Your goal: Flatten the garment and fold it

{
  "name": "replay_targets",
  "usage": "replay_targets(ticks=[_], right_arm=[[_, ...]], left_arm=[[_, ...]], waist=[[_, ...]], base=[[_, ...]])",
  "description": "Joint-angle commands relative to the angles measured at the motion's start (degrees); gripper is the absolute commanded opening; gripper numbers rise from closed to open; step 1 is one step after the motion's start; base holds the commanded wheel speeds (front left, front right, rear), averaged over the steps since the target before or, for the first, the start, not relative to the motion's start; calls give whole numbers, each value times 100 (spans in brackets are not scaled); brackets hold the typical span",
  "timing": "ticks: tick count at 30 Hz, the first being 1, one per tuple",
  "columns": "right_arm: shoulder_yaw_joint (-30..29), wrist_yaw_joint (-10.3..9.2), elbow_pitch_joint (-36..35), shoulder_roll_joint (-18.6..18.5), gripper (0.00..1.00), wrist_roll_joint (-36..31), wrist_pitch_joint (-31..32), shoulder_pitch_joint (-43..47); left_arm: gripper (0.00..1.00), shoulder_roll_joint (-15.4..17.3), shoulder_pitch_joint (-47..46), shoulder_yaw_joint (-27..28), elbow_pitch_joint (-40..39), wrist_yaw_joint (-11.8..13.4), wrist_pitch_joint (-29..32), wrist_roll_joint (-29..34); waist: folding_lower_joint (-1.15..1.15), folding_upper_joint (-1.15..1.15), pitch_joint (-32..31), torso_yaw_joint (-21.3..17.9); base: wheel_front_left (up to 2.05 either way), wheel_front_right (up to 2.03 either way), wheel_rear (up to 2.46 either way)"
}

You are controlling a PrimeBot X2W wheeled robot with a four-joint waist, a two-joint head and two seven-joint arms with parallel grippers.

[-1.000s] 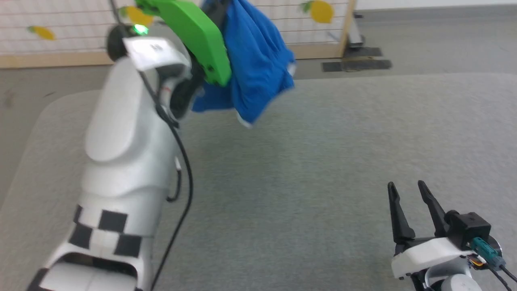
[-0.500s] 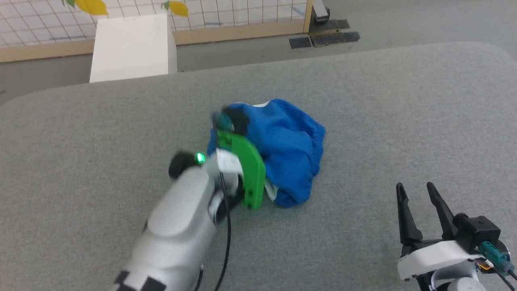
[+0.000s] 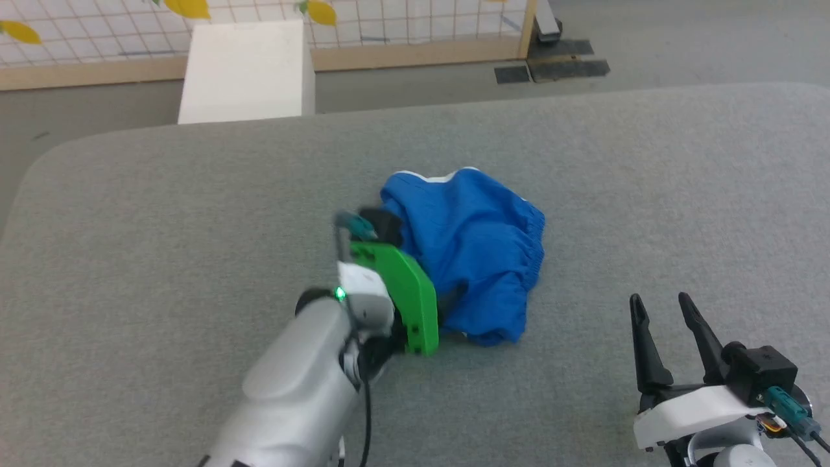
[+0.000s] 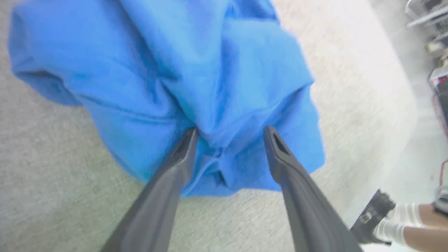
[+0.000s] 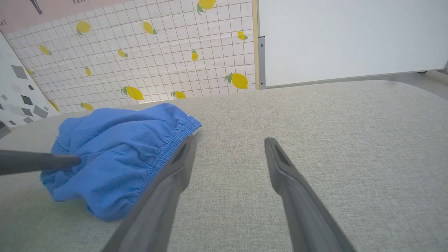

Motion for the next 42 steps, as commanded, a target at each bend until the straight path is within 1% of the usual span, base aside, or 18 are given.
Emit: replay_targets(ticks=[1, 3, 6, 8, 11, 14, 18, 22, 28, 30, 32, 34, 39, 42], right_arm=[[3, -8, 14, 5, 100, 43, -34, 4], [7, -8, 25, 5, 100, 53, -34, 38], [-2, -8, 36, 5, 100, 78, -34, 80], [-3, -8, 35, 5, 100, 100, -34, 99], [3, -8, 36, 5, 100, 100, -34, 124], [-28, -8, 47, 5, 100, 96, -34, 171], [-56, -8, 39, 5, 100, 96, -34, 216], [-66, -8, 16, 5, 100, 102, -34, 232], [-65, -8, -16, 5, 100, 115, -35, 229], [-61, -8, -17, 5, 100, 114, -35, 228], [-55, -8, -13, 5, 100, 115, -35, 228], [-54, -8, -7, 5, 100, 117, -35, 229], [-28, -8, 29, 5, 100, 128, -35, 227], [-13, -8, 62, 5, 100, 138, -35, 228]], left_arm=[[100, 14, -148, 150, -146, 67, -148, -175], [100, 16, -216, 386, -329, 93, -308, -350], [100, 123, -273, 777, -644, 113, -634, -542], [100, 251, -262, 1057, -855, 126, -971, -603], [100, 532, -165, 1377, -1104, 179, -1588, -471], [100, 837, 23, 1578, -1297, 260, -2260, -166], [100, 1282, 367, 1666, -1492, 433, -3030, 401], [100, 1606, 835, 1648, -1690, 526, -3599, 848], [100, 1865, 1498, 1524, -1837, 810, -3813, 1357], [100, 1905, 1656, 1494, -1868, 900, -3847, 1481], [100, 1906, 1815, 1525, -1875, 1017, -3874, 1534], [100, 1881, 1971, 1530, -1891, 1082, -3892, 1554], [100, 1819, 2305, 1507, -1949, 1170, -3914, 1570], [100, 1797, 2478, 1445, -1920, 1163, -3897, 1544]], waist=[[0, 0, -126, 132], [0, 0, -213, 217], [0, 0, -336, 351], [0, 0, -422, 431], [0, 0, -536, 553], [0, 0, -660, 663], [0, 0, -752, 745], [0, 0, -760, 772], [0, 0, -648, 780], [0, 0, -619, 774], [0, 0, -599, 758], [0, 0, -588, 742], [0, 0, -578, 686], [0, 0, -588, 657]], base=[[0, 0, 0], [0, 0, 0], [0, 0, 0], [0, 0, 0], [0, 0, 0], [0, 0, 0], [0, 0, 0], [0, 0, 0], [0, 0, 0], [0, 0, 0], [0, 0, 0], [0, 0, 0], [0, 0, 0], [0, 0, 0]])
